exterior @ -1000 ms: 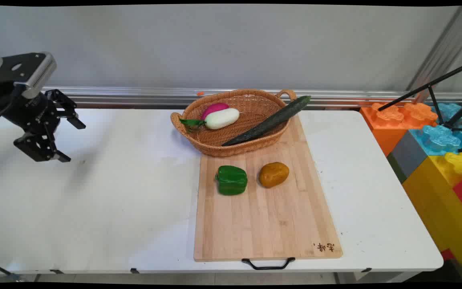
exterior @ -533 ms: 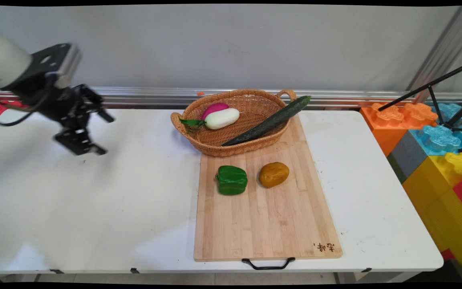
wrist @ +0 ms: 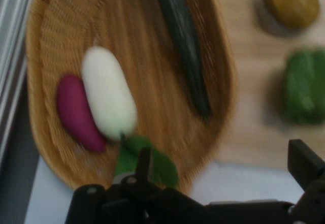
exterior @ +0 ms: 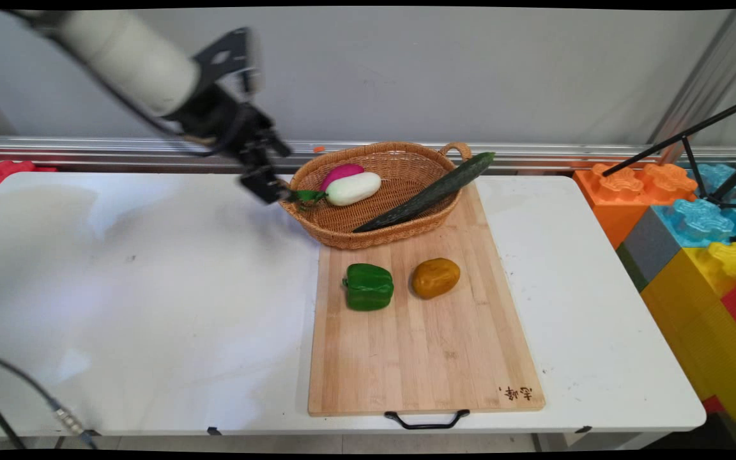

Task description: Pick up the cucumber from the vegetable basket

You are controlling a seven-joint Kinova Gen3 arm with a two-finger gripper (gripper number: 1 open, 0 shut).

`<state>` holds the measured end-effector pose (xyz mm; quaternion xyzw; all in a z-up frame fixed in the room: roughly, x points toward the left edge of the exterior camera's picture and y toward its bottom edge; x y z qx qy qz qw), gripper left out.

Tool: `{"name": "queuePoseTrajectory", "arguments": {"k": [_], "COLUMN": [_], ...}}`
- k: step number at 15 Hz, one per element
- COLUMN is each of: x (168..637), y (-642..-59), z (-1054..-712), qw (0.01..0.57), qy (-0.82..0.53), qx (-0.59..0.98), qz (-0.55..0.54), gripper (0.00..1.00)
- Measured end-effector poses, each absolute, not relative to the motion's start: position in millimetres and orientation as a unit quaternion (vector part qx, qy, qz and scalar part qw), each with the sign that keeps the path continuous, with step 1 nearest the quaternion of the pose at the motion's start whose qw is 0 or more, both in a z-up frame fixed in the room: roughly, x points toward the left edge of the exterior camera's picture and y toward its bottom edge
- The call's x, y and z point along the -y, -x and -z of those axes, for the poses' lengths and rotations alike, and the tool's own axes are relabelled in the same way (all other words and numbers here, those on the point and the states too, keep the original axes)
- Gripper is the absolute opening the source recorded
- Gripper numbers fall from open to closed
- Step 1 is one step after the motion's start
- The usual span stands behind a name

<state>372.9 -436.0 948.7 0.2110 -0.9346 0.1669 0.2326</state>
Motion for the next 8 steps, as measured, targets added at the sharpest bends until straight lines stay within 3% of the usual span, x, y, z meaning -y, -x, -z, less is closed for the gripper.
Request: {"name": "queuePoseTrajectory", "arguments": {"k": [8], "x": [548], "y": [-289], "z": [-908], "qw": [0.290], "qy": [-0.330], "qx": [0.889], "qz": [-0.132], "gripper": [1.00]}}
